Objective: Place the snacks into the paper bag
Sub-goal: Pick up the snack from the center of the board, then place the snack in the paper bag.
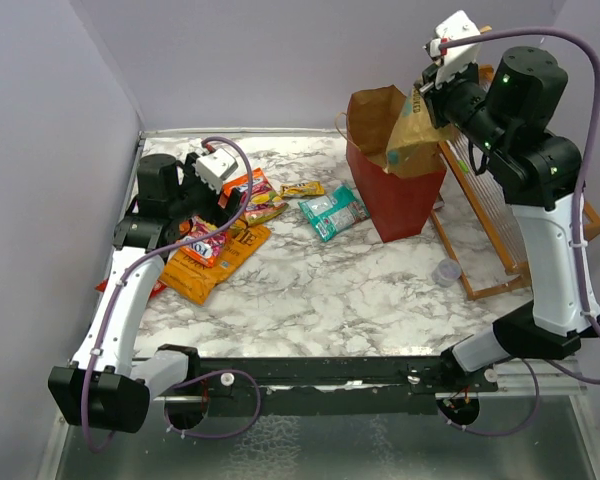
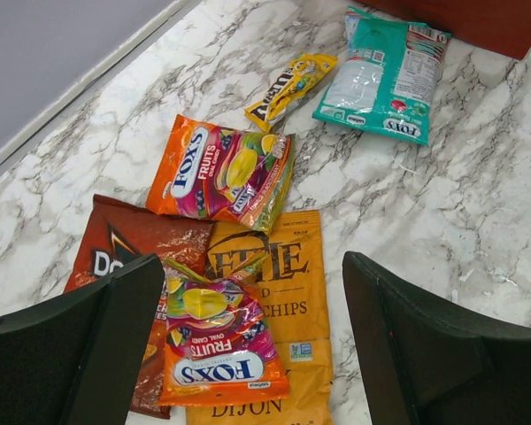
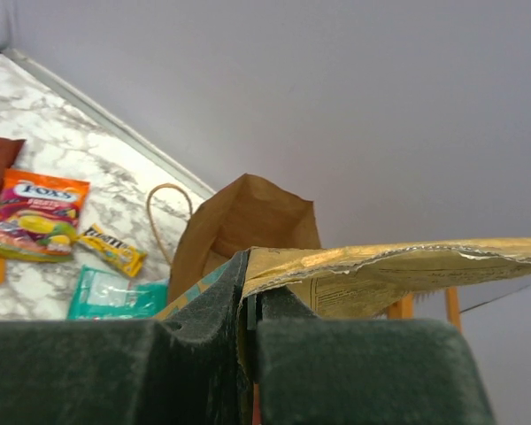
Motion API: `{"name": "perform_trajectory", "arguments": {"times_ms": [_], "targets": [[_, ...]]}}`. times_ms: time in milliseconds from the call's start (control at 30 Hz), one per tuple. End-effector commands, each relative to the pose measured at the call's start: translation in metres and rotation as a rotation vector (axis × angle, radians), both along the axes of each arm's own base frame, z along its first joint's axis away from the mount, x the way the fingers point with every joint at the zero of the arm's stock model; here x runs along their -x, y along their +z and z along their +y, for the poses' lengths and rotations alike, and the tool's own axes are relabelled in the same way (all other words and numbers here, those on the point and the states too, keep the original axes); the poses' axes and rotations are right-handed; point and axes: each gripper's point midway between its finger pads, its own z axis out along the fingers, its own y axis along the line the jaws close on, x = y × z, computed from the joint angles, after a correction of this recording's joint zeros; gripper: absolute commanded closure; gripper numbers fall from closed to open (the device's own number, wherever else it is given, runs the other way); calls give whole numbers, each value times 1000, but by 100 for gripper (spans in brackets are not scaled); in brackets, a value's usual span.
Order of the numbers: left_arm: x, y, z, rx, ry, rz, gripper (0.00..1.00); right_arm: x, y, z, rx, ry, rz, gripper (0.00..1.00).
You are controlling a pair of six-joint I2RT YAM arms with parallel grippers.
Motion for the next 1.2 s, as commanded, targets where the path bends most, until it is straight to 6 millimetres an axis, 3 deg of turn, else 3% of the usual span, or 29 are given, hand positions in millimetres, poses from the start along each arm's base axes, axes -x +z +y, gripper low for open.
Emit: {"name": "perform_trajectory", "arguments": {"times_ms": [0,233,600,1000,1167], "targets": [[3,20,-5,31,-29,-63,14,-17,49,-16,9,-103,-203,99],[4,21,-6,33,-39,-63,12,-45,54,-18,56,-146,-251,99],[7,17,-8,28,-55,-71,11,-85,9,-15,141,-95,-162,99],[7,11,-8,16,-62,-64,11,-86,-13,9,183,40,-116,99],[7,8,-9,19,-71,-56,11,-84,-15,10,197,52,-119,99]]}}
